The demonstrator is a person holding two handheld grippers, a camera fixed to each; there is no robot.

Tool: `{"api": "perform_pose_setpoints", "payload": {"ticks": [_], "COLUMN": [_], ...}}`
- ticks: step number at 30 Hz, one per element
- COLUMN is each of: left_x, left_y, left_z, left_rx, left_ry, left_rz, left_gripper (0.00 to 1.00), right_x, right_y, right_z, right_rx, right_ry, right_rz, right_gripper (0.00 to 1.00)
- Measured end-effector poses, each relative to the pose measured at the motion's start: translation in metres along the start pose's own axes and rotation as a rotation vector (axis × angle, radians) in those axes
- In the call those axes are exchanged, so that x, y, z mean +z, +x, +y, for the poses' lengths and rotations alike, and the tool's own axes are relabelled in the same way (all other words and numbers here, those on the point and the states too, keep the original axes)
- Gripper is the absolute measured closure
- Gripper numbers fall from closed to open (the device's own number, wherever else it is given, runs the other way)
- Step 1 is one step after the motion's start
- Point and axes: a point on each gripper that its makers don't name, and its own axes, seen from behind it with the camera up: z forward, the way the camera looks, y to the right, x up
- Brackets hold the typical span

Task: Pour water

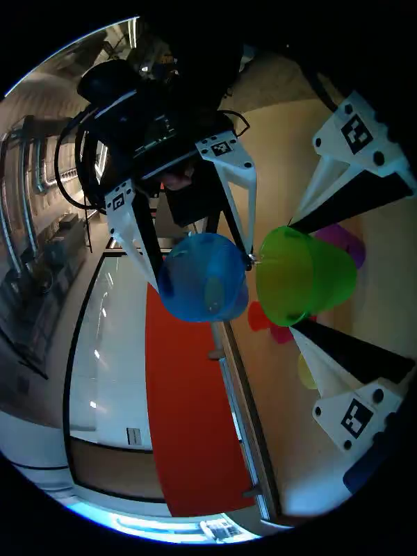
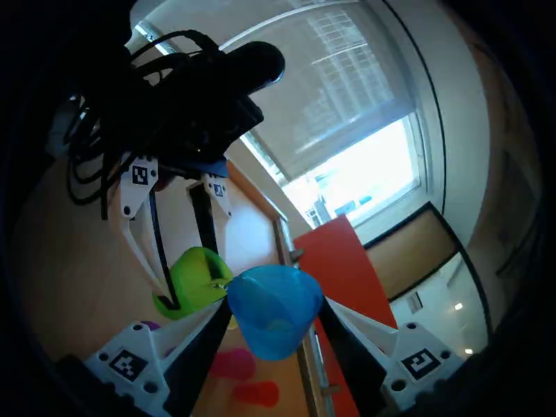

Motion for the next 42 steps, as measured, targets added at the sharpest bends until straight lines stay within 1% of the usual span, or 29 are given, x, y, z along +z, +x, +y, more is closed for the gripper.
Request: {"api": "perform_pose_setpoints", "payload": {"ticks": [11,23,35,42], "left_x": [0.001,0.0,0.001,0.001], "left_y": [0.001,0.001,0.002,0.001], "left_z": [0.001,0.002,0.002,0.002], "left_rx": [0.003,0.008,0.01,0.009], "left_ry": [-0.001,-0.002,-0.004,-0.004], "left_rz": [-0.001,-0.001,-0.001,-0.003], "left_gripper": [0.14,0.14,0.14,0.14], "right_x": [0.001,0.002,0.004,0.005], "right_y": [0.0,0.001,0.003,0.001], "right_z": [0.002,0.009,0.009,0.014], "right_rx": [-0.047,-0.095,-0.135,-0.157], "right_ry": [-0.004,-0.022,-0.024,-0.035], "right_rz": [-0.003,-0.007,-0.007,-0.012], "right_gripper": [0.09,0.09,0.09,0.09]}}
